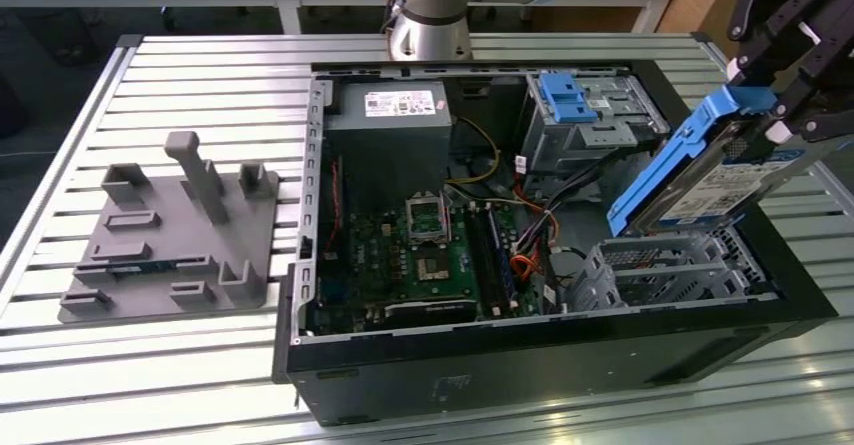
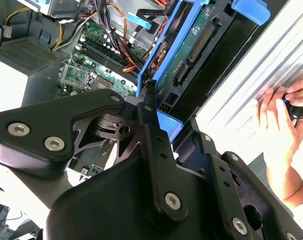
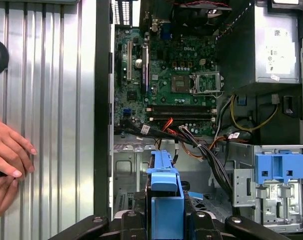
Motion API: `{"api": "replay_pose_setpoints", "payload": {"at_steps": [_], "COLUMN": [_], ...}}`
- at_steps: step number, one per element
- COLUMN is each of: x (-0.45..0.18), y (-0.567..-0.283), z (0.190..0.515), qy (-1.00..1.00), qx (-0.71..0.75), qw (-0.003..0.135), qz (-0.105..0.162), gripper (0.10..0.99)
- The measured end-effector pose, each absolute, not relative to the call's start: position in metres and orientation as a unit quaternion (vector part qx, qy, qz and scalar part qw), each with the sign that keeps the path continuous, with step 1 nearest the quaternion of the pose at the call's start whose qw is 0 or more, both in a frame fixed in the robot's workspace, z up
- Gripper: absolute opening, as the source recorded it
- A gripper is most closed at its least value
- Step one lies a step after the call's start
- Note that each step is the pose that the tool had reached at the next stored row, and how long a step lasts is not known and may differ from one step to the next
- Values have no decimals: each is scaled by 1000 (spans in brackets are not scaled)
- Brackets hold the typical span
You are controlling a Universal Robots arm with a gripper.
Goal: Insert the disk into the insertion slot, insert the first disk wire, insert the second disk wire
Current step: 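Insert the disk into the insertion slot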
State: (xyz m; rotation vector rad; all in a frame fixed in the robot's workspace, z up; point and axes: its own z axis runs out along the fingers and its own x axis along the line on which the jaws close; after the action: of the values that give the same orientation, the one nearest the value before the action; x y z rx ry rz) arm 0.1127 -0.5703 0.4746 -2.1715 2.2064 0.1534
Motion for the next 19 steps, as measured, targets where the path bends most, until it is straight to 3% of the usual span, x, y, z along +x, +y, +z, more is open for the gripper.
{"api": "replay_pose_setpoints", "payload": {"at_steps": [19], "x": [116], "y": [-575], "z": [463], "qy": [712], "qx": [-700], "qw": [21], "qz": [50], "gripper": [365]}}
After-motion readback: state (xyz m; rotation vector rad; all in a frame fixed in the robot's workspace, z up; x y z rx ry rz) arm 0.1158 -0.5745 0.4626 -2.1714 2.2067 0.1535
